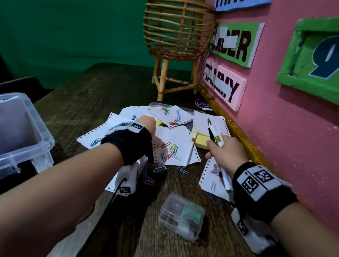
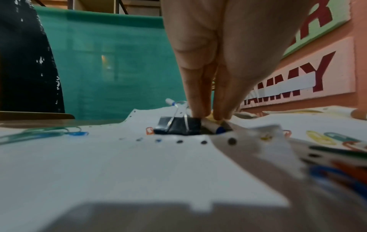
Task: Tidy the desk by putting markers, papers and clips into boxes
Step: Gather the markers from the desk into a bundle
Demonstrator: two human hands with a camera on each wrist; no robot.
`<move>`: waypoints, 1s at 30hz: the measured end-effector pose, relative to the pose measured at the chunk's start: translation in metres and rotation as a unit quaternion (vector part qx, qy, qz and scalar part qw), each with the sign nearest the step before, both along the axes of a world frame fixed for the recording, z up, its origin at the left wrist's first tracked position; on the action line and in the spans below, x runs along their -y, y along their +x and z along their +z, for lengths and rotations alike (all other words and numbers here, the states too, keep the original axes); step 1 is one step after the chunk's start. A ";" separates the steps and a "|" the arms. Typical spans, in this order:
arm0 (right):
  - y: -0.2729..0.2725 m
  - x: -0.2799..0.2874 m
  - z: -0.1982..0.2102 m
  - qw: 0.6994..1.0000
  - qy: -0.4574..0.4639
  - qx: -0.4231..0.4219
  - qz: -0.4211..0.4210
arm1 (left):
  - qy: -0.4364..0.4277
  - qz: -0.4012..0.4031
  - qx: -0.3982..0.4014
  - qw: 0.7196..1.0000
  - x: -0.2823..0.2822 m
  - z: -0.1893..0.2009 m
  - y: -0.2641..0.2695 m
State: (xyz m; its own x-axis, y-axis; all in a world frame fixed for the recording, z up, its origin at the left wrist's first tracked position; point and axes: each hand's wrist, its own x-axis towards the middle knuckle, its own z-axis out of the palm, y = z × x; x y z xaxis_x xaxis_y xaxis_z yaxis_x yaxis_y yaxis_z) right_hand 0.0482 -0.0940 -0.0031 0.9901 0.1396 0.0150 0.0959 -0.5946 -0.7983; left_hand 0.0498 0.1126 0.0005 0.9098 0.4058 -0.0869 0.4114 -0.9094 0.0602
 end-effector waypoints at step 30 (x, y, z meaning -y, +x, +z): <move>0.008 -0.001 -0.007 0.996 -0.035 0.027 -0.083 | -0.052 0.029 0.324 0.944 0.038 0.043 -0.034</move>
State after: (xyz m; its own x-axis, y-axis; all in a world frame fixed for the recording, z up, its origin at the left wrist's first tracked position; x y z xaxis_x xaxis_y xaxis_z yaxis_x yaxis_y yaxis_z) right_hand 0.0564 -0.0927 -0.0106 0.9977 -0.0230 0.0642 0.0331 -0.6601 -0.7505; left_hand 0.0162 0.0744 0.0433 0.7620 0.4762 0.4389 0.3055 -0.8619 0.4048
